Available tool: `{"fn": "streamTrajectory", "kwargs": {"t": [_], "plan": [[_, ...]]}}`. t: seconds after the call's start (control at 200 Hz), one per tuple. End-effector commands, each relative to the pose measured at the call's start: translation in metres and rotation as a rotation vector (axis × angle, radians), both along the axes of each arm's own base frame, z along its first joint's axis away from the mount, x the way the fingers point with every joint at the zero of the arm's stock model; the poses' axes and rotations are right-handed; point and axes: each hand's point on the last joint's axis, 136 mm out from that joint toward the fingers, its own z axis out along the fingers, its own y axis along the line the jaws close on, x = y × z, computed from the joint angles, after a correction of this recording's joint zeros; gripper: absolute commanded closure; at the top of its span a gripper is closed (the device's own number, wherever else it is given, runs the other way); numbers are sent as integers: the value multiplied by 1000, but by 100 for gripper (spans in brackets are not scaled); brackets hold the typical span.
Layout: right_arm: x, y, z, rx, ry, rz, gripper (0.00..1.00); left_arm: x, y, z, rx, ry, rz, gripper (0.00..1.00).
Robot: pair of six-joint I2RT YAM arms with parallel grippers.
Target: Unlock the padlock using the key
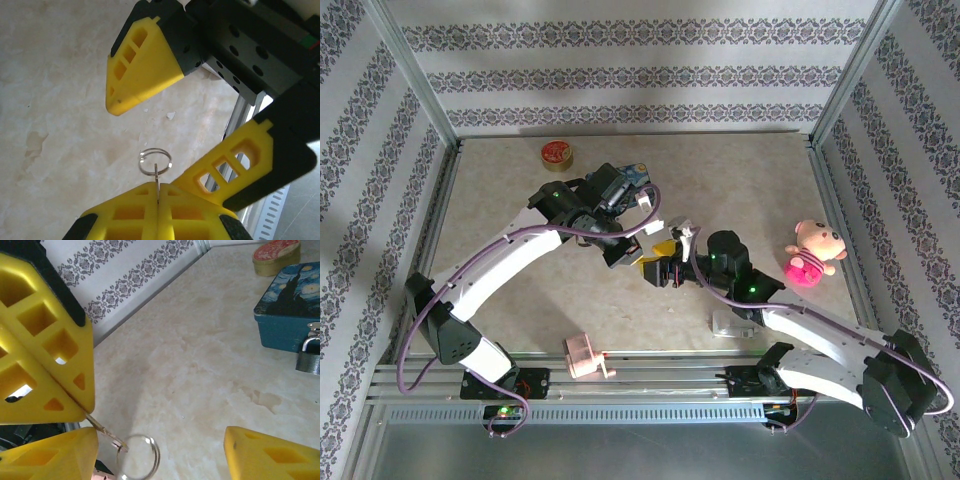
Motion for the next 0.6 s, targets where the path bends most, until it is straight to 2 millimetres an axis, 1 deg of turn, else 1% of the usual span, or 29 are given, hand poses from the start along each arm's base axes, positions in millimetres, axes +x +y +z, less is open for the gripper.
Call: {"fn": "streamTrajectory", "kwargs": {"t": [0.0,0.14,0.215,0.34,0.475,0.545,0.595], "plan": [[10,6,16,0,-66,-30,34,-12,-2,4,-22,3,-43,100],[22,-3,9,-25,-57,-108,37,-13,1,7,-27,-14,-43,100],[20,-8,7,-8,-46,-110,41,-13,3,11,-36,-37,-42,100],[14,-19,13,40,-46,-107,43,-17,5,20,-74,-73,-55,100],[-1,-26,21,83,-62,-66,45,-23,4,31,-131,-103,-78,100],[-13,-24,29,113,-80,-6,45,-26,4,35,-157,-113,-95,100],[-26,-20,37,137,-98,66,44,-28,3,37,-169,-118,-107,100]]}}
